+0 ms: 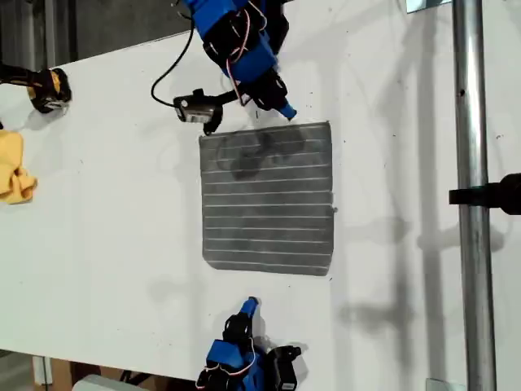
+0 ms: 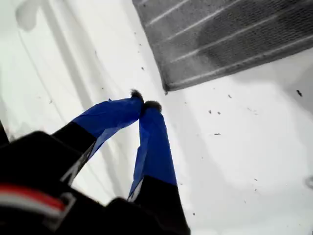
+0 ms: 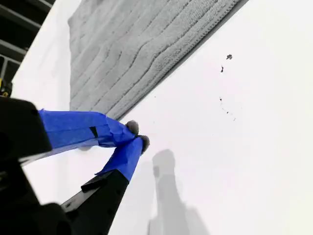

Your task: Grasp corners of a towel and fold twice.

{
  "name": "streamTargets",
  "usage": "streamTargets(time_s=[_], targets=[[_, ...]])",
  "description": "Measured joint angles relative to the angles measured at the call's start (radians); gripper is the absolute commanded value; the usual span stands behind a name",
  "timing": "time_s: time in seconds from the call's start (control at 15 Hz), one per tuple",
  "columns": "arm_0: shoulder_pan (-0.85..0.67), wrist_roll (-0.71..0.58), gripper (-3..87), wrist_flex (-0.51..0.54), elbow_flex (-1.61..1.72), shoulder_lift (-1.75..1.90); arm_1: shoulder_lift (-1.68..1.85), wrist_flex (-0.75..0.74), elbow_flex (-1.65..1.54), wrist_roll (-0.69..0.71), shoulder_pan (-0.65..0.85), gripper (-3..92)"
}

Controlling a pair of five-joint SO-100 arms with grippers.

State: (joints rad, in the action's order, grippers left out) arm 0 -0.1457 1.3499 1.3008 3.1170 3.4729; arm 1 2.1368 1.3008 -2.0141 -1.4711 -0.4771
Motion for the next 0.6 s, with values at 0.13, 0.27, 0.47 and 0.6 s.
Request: streamTargets(time_s=[0.13, 0.27, 0.47, 0.6], targets=[[0.0, 0.0, -1.5, 0.0, 0.0, 0.0, -0.161, 0.002, 0.072, 0.023, -0.061, 2.2], [0.0, 0.0, -1.5, 0.0, 0.0, 0.0, -0.186, 0.018, 0.114, 0.034, -0.067, 0.9], [0.0, 0.0, -1.5, 0.0, 0.0, 0.0, -0.199, 0.014, 0.179, 0.051, -0.064, 0.4], [0.0, 0.0, -1.5, 0.0, 0.0, 0.0, -0.199, -0.023, 0.181, 0.086, -0.064, 1.8]])
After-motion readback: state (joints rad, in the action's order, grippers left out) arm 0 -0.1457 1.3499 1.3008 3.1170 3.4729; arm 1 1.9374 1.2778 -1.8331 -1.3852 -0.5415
